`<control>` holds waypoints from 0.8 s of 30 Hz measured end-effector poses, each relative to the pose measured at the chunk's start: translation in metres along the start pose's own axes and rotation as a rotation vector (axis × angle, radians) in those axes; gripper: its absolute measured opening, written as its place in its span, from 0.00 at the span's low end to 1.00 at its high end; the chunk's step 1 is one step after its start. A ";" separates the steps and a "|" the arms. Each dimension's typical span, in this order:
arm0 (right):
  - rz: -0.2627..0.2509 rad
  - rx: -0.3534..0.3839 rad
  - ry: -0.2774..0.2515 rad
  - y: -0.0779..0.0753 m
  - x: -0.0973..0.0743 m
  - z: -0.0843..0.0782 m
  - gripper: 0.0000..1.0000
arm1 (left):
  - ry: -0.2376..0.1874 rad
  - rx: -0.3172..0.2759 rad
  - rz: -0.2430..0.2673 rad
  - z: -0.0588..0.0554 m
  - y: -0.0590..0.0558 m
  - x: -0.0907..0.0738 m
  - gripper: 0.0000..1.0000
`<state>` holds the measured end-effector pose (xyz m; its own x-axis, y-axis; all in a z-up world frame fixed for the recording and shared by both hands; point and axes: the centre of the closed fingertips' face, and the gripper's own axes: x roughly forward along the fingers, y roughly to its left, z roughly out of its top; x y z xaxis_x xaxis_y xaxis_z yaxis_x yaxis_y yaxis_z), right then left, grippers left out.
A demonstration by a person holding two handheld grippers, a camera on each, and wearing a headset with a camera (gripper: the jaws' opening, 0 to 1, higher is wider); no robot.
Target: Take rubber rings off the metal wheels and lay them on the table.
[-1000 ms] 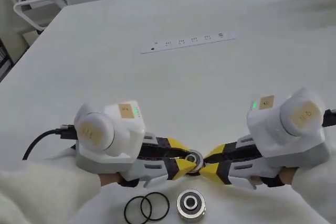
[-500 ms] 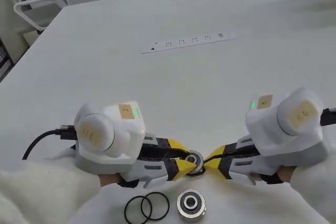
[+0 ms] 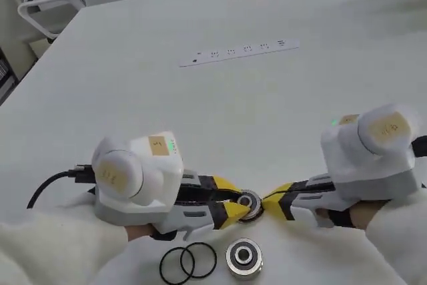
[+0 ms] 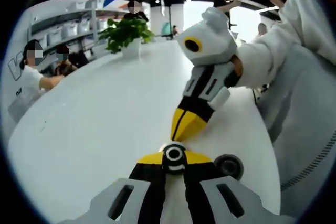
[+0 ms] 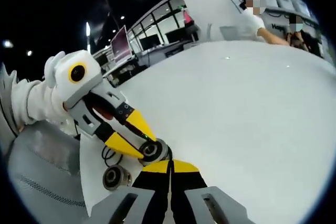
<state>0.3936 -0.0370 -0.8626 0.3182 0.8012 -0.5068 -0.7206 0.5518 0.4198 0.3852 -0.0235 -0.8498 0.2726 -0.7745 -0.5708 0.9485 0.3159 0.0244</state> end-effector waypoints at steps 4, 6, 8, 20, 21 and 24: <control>0.036 0.095 -0.042 0.002 -0.002 0.004 0.00 | 0.001 0.002 0.001 0.000 0.000 0.000 0.12; 0.060 0.150 -0.062 0.003 -0.003 0.005 0.00 | 0.001 0.003 0.002 0.000 0.000 0.000 0.12; 0.110 0.223 -0.093 0.008 -0.004 0.009 0.00 | 0.001 0.003 0.002 0.000 0.000 0.000 0.12; 0.123 0.203 -0.062 0.021 -0.005 0.010 0.00 | -0.003 0.008 -0.008 0.001 -0.001 0.000 0.12; 0.123 0.197 -0.059 0.022 -0.005 0.010 0.00 | -0.003 0.007 -0.008 0.001 -0.001 0.000 0.12; 0.124 0.197 -0.061 0.020 -0.005 0.009 0.00 | -0.002 0.009 -0.007 0.001 -0.001 0.000 0.12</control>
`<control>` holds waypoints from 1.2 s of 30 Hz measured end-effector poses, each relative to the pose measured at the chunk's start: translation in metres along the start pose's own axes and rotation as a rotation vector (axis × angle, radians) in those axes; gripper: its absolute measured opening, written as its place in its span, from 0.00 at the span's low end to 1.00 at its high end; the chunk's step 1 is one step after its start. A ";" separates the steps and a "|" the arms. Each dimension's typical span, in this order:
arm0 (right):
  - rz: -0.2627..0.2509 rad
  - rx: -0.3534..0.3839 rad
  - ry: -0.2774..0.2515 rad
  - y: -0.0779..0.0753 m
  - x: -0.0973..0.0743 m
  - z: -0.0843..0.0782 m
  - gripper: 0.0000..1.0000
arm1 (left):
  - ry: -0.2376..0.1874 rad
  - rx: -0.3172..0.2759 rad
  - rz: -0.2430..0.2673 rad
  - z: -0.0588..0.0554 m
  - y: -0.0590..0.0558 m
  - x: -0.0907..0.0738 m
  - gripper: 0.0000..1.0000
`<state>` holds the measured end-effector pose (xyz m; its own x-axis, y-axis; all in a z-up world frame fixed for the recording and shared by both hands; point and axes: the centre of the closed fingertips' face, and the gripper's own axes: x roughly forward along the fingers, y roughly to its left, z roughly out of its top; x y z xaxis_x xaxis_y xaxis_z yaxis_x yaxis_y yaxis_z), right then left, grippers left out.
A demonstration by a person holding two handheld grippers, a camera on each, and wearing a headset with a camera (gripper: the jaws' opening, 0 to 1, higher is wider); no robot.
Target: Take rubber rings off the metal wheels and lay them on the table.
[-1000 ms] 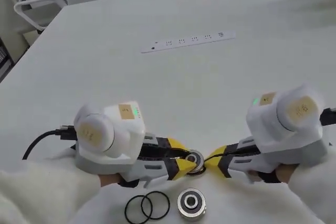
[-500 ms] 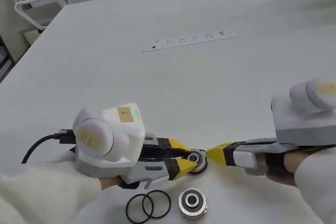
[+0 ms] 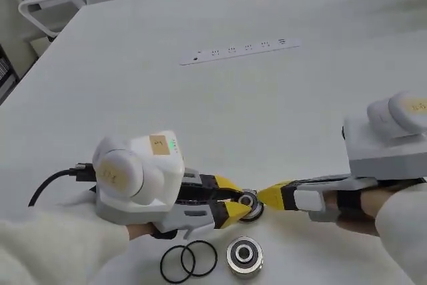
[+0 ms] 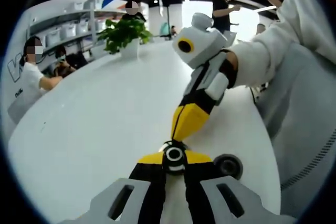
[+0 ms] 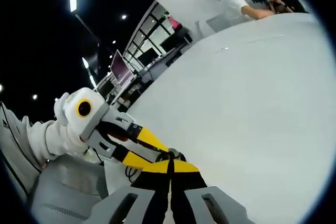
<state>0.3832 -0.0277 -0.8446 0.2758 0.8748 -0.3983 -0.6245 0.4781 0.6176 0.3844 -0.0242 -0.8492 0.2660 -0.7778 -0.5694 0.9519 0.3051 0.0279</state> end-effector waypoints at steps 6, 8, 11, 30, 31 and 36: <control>0.007 0.000 0.000 0.002 0.001 0.000 0.00 | 0.000 0.003 0.000 0.000 0.000 0.000 0.12; 0.011 0.007 -0.003 0.002 0.001 0.000 0.00 | 0.000 0.003 0.000 0.000 0.000 0.000 0.12; 0.016 0.009 -0.003 0.002 0.002 0.000 0.00 | 0.000 0.003 -0.001 0.000 0.000 0.000 0.12; 0.033 -0.060 0.001 0.009 0.010 0.008 0.00 | 0.000 0.004 0.005 0.001 -0.001 0.000 0.13; 0.022 -0.067 0.005 0.008 0.009 0.007 0.00 | 0.001 0.004 0.007 0.001 -0.001 0.000 0.13; 0.009 -0.069 0.013 0.005 0.009 0.005 0.00 | 0.004 -0.003 0.011 0.001 -0.001 0.000 0.13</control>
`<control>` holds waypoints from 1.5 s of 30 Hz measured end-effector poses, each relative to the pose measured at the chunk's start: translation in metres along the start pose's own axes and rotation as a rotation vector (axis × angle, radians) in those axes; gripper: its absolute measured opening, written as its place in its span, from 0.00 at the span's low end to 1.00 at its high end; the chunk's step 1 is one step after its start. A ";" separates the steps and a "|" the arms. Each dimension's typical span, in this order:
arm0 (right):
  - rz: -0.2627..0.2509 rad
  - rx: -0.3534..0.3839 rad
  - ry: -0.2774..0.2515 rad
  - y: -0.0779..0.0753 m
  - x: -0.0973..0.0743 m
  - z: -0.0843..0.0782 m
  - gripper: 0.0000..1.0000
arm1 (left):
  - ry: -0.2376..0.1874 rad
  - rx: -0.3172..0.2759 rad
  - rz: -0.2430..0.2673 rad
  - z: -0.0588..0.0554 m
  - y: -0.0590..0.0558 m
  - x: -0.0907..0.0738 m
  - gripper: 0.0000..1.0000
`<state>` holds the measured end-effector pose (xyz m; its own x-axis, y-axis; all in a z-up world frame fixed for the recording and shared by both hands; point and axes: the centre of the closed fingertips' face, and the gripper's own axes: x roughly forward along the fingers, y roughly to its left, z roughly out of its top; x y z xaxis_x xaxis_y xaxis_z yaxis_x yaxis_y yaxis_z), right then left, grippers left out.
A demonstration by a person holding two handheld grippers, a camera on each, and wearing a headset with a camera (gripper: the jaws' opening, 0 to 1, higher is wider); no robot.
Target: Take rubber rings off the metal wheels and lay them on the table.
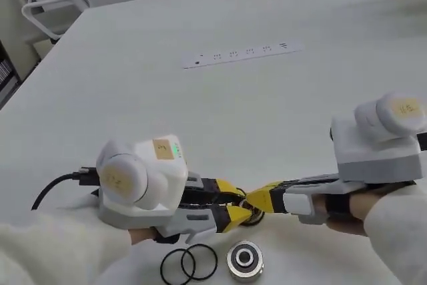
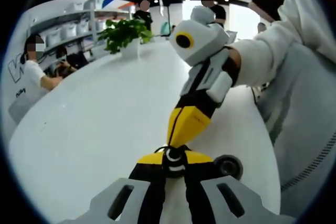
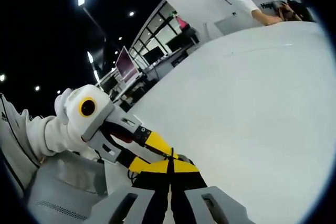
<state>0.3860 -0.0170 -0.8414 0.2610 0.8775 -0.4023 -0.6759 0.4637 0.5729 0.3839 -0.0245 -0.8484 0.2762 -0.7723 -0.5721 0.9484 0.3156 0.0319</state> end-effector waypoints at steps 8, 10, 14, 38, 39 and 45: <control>-0.033 -0.003 0.014 -0.004 -0.004 -0.002 0.00 | 0.015 -0.052 0.023 0.000 0.000 0.000 0.14; -0.033 0.007 0.005 -0.003 -0.006 0.000 0.00 | 0.029 -0.055 0.025 0.000 0.000 -0.001 0.15; -0.046 -0.007 0.012 -0.002 -0.009 0.003 0.00 | 0.048 -0.052 0.031 0.001 -0.001 -0.006 0.17; -0.081 -0.136 -0.006 0.034 -0.041 0.028 0.00 | -0.016 0.012 0.128 0.043 0.008 -0.079 0.36; -0.081 -0.139 -0.008 0.036 -0.043 0.030 0.00 | -0.023 0.013 0.135 0.046 0.008 -0.085 0.38; -0.077 -0.149 -0.020 0.046 -0.051 0.035 0.00 | -0.052 -0.015 0.139 0.056 0.005 -0.114 0.50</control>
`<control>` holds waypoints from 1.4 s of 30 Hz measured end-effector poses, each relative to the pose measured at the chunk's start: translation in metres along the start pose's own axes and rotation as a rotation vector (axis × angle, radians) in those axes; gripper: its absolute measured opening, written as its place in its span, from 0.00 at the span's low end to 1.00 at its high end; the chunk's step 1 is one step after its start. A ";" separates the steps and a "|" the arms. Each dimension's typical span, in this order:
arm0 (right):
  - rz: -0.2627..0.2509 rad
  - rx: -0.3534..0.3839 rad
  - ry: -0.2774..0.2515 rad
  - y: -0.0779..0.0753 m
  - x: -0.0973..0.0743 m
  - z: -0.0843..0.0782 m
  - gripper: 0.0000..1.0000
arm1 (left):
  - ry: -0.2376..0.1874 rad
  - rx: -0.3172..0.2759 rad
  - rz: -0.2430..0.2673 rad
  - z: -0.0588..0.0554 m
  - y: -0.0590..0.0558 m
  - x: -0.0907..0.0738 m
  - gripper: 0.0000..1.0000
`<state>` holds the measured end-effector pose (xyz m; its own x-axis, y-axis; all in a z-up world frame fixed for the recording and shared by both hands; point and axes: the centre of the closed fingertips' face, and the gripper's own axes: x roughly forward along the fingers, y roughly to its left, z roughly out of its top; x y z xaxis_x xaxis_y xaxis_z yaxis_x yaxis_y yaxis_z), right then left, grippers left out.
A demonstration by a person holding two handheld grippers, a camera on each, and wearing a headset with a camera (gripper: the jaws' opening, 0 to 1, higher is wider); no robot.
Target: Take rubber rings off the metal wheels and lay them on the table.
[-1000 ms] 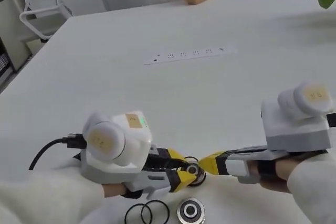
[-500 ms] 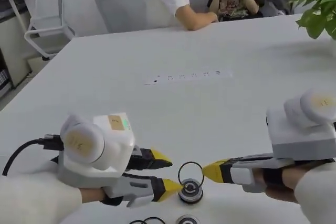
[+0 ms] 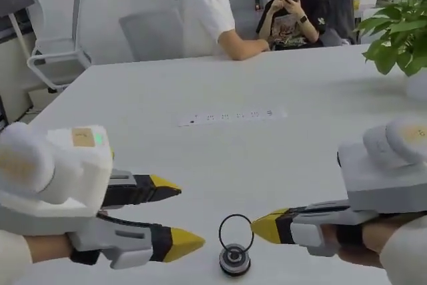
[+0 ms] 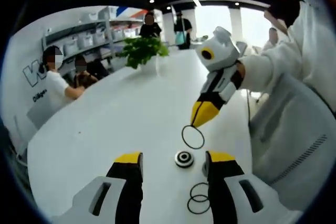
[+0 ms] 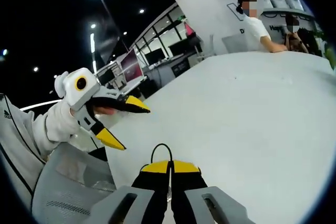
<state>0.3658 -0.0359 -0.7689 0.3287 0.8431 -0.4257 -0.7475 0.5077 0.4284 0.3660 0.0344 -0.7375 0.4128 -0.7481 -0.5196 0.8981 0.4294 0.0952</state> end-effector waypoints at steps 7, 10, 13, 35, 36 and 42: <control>0.009 -0.011 -0.004 0.013 -0.009 0.005 0.00 | -0.010 0.018 0.049 0.001 0.006 -0.030 0.54; 0.022 0.009 -0.016 0.020 -0.013 0.008 0.00 | -0.005 -0.004 0.074 -0.007 0.009 -0.041 0.55; 0.022 0.007 -0.021 0.024 -0.016 0.011 0.00 | -0.011 -0.021 0.100 -0.013 0.012 -0.054 0.59; 0.071 -0.091 0.016 0.065 -0.012 0.029 0.00 | -0.004 -0.150 0.234 -0.074 -0.001 -0.111 0.78; 0.074 -0.095 0.016 0.066 -0.011 0.030 0.00 | -0.005 -0.159 0.244 -0.077 -0.002 -0.113 0.78; 0.104 -0.123 0.035 0.074 -0.002 0.032 0.00 | -0.005 -0.202 0.277 -0.089 -0.008 -0.122 0.79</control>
<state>0.3284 0.0062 -0.7104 0.2274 0.8822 -0.4123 -0.8420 0.3908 0.3719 0.2943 0.1675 -0.7503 0.6379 -0.5912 -0.4935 0.7037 0.7079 0.0616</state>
